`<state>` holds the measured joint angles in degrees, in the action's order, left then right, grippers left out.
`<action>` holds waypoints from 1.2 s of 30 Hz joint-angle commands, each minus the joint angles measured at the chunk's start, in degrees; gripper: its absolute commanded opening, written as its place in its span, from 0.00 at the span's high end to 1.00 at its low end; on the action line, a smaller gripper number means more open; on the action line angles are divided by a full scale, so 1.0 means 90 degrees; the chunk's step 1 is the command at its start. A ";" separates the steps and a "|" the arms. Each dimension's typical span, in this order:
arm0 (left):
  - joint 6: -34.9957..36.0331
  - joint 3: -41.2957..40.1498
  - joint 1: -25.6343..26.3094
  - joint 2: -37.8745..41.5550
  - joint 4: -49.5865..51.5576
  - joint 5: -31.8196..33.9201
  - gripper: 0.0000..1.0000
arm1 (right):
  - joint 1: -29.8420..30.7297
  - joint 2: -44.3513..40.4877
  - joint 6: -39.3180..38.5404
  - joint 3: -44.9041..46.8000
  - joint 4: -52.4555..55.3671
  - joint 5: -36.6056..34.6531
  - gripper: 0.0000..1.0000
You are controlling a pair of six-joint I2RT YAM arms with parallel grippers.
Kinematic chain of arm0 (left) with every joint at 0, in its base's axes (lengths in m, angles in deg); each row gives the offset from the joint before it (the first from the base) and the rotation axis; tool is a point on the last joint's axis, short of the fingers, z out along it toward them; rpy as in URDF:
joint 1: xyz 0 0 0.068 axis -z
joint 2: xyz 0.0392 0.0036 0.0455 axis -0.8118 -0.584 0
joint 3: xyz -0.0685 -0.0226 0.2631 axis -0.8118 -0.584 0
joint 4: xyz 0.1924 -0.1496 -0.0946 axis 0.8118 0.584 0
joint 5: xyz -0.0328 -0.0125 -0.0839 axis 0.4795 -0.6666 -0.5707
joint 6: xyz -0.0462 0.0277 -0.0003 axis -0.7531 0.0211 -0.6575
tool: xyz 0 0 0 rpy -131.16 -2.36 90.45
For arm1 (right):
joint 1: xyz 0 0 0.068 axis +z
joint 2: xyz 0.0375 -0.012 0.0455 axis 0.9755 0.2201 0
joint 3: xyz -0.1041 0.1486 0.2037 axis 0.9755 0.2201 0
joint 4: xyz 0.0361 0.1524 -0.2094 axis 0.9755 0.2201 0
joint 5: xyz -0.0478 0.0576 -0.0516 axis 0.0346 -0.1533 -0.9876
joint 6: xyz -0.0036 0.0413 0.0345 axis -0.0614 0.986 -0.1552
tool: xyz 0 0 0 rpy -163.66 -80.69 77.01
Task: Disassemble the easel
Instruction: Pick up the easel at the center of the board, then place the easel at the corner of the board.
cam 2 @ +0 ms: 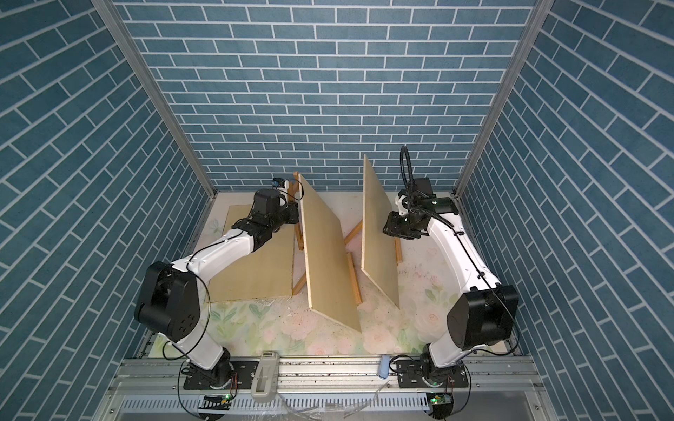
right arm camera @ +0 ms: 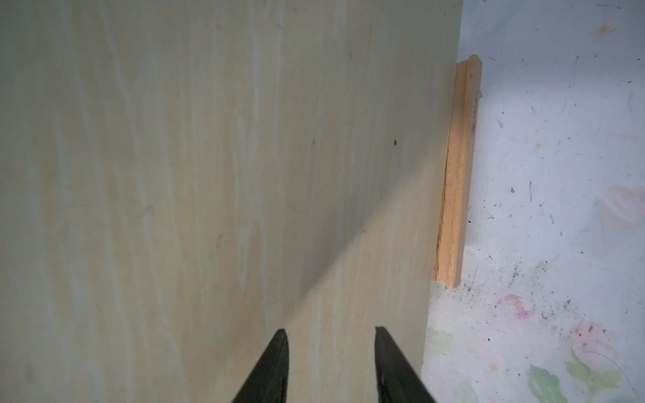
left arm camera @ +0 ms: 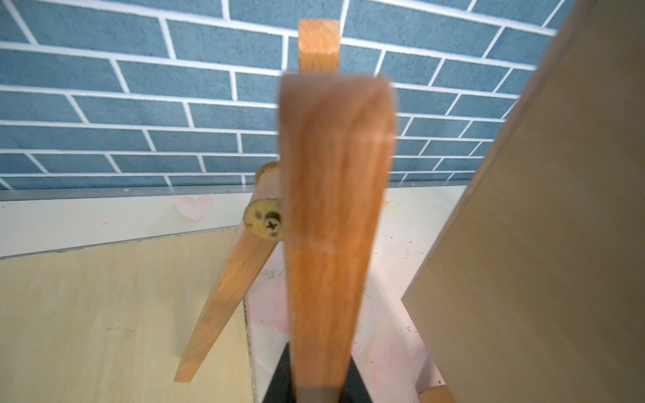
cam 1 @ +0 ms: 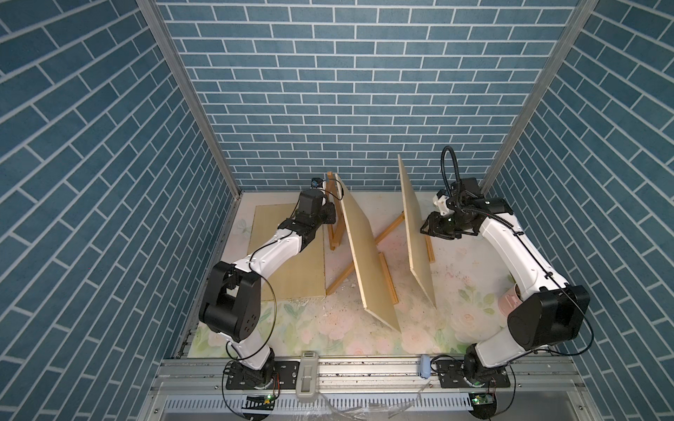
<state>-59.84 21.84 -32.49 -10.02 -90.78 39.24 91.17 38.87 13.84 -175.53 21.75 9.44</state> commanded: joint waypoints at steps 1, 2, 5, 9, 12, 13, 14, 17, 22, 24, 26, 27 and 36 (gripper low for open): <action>0.0284 0.0189 -0.0175 0.0368 0.0132 0.0373 1.00 | 0.0019 -0.0176 -0.0184 0.0088 -0.0077 0.0093 0.59; 0.0314 0.0189 -0.0217 0.0432 0.0194 0.0398 1.00 | 0.0019 -0.0178 -0.0184 0.0102 -0.0091 0.0104 0.59; 0.0465 0.0220 -0.0312 0.0684 0.0411 0.0566 1.00 | 0.0020 -0.0186 -0.0188 0.0108 -0.0144 0.0115 0.58; 0.0450 0.0159 -0.0596 0.1202 0.0718 0.0736 1.00 | 0.0019 -0.0204 -0.0193 0.0131 -0.0190 0.0115 0.58; 0.0461 0.0116 -0.0887 0.1741 0.1158 0.0871 1.00 | 0.0019 -0.0229 -0.0188 0.0165 -0.0276 0.0115 0.58; 0.0480 0.0125 -0.0986 0.1941 0.1352 0.0873 1.00 | 0.0019 -0.0237 -0.0192 0.0176 -0.0302 0.0098 0.58; 0.0488 0.0144 -0.1105 0.2150 0.1561 0.0876 1.00 | 0.0019 -0.0246 -0.0195 0.0172 -0.0334 0.0078 0.59; 0.0499 0.0247 -0.1444 0.2739 0.2186 0.0744 1.00 | 0.0009 -0.0254 -0.0246 0.0172 -0.0376 0.0006 0.59; 0.0596 0.1068 -0.1941 0.3342 0.3683 0.0253 1.00 | 0.0000 -0.0254 -0.0444 -0.0036 -0.0403 -0.0185 0.59; 0.0655 0.1564 -0.2079 0.3415 0.4308 -0.0066 1.00 | -0.0019 -0.0254 -0.0510 -0.0146 -0.0422 -0.0269 0.61; 0.0668 0.2055 -0.2203 0.3474 0.4803 -0.0481 1.00 | -0.0037 -0.0272 -0.0566 -0.0256 -0.0447 -0.0365 0.61; 0.0651 0.2328 -0.2264 0.3487 0.5024 -0.0717 1.00 | -0.0039 -0.0290 -0.0592 -0.0299 -0.0483 -0.0415 0.61; 0.0618 0.5067 -0.2342 0.3002 0.6521 -0.2647 1.00 | -0.0078 -0.0922 -0.0941 -0.0326 -0.1085 -0.0667 0.62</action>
<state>-54.62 61.60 -53.30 17.93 -35.15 23.39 90.71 34.39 8.51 -177.35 15.17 4.85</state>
